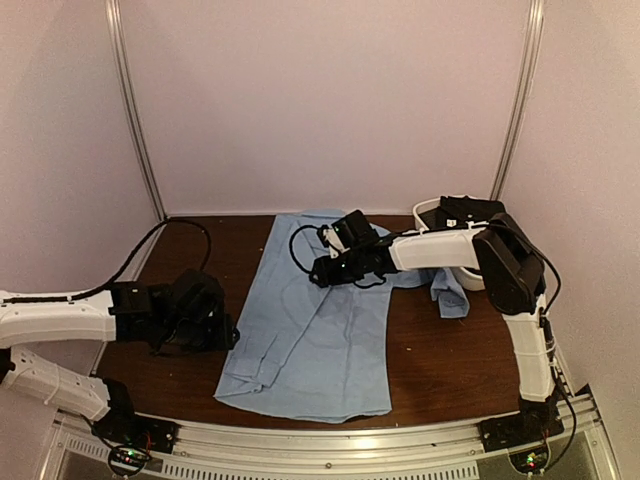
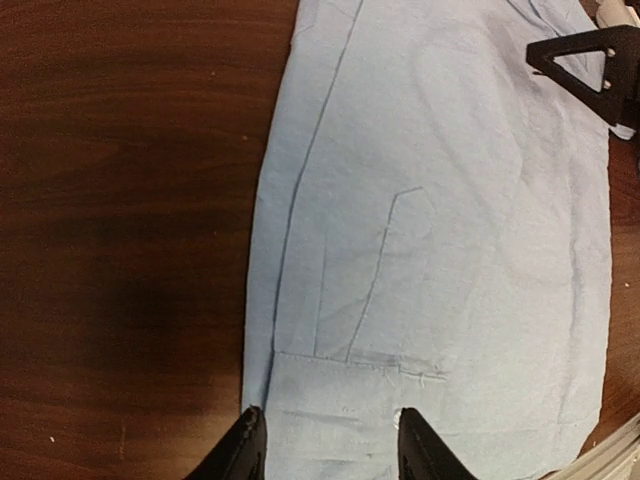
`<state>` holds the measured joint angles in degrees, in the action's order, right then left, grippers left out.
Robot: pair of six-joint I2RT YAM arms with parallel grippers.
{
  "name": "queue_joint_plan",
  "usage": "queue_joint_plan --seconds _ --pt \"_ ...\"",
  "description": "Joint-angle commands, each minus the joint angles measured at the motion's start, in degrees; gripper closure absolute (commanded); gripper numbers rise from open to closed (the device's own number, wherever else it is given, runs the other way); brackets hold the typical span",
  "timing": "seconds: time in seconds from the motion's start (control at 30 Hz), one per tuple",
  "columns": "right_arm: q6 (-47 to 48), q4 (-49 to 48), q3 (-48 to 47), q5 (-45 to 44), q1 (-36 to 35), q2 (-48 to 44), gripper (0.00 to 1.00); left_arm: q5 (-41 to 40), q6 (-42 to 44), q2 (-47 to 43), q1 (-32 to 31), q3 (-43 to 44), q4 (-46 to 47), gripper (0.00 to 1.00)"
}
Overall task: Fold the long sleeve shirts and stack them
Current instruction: Adjust the sleeve of the 1/3-folded shirt.
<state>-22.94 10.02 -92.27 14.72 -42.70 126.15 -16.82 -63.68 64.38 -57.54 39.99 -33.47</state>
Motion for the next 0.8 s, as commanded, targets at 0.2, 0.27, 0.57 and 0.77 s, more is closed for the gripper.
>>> queue_joint_plan --seconds 0.2,0.27,0.57,0.77 --pt "-1.63 1.1 -8.64 0.07 -0.31 5.12 0.64 15.82 21.07 12.15 22.17 6.31 14.81 0.55" --pt "-2.13 1.39 -10.59 -0.19 -0.11 6.88 0.66 19.0 23.13 16.71 25.48 8.49 17.5 0.55" --pt "-4.22 3.43 -17.6 -0.09 1.45 14.36 0.71 24.77 30.94 38.71 32.0 26.2 19.66 0.54" --pt "-3.83 5.67 -19.53 -0.35 2.3 15.65 0.71 21.32 32.73 49.72 32.73 39.1 15.93 0.54"
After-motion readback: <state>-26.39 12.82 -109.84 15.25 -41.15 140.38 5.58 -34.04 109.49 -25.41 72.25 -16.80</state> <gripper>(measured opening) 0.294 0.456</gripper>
